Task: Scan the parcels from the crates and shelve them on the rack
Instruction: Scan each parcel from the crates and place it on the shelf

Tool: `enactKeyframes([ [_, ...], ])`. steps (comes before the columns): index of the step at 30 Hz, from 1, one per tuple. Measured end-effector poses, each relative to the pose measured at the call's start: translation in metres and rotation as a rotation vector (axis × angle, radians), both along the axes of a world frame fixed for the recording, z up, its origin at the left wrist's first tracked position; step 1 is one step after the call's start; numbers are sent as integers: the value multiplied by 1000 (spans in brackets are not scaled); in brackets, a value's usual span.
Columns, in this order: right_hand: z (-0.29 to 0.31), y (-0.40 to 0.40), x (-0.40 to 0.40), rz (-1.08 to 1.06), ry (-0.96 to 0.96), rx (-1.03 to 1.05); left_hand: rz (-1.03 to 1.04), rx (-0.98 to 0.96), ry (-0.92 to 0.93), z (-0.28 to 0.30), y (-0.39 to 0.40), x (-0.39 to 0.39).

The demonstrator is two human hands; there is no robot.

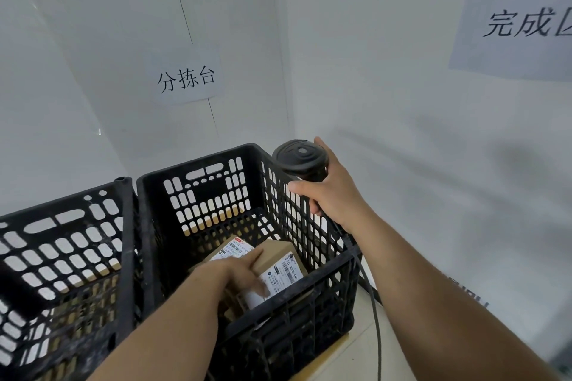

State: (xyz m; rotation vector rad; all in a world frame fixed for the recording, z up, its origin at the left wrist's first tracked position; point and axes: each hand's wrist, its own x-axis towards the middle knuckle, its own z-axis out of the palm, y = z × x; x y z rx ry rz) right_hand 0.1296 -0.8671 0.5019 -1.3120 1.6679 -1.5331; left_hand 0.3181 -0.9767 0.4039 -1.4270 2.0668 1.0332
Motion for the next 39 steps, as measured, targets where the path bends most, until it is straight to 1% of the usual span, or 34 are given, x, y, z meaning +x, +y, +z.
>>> enactKeyframes([
  [2, 1, 1, 1, 0, 11, 1, 10, 10, -24, -4, -3, 3],
  [5, 2, 3, 1, -4, 10, -2, -41, -37, -54, -5, -9, 5],
  [7, 2, 3, 0, -8, 4, -5, -15, 38, 3, -2, -6, 7],
  [9, 2, 3, 0, -9, 5, -6, 60, 123, 98, -1, -6, 12],
  [10, 3, 4, 0, -10, 6, -6, 95, 119, 157, -1, -9, 15],
  [14, 1, 10, 1, -8, 0, -3, 168, -45, 414, 10, -11, 23],
  [16, -1, 14, 3, -1, -4, -6, 240, -129, 584, 19, -10, 21],
  [19, -2, 22, 6, 8, -12, -14, 340, -192, 835, 30, -7, 17],
  [21, -3, 27, 10, 2, -18, -25, 346, -269, 938, 43, 1, 14],
  [24, -5, 39, 19, 0, -35, -49, 358, -358, 1041, 57, 17, 14],
  [30, -7, 77, 37, 27, -77, -77, 326, -429, 1155, 69, 45, 19],
  [36, -6, 141, 54, 37, -119, -119, 255, -477, 1272, 72, 102, 19],
  [39, -7, 177, 57, 28, -116, -114, 235, -483, 1269, 71, 135, 20],
])
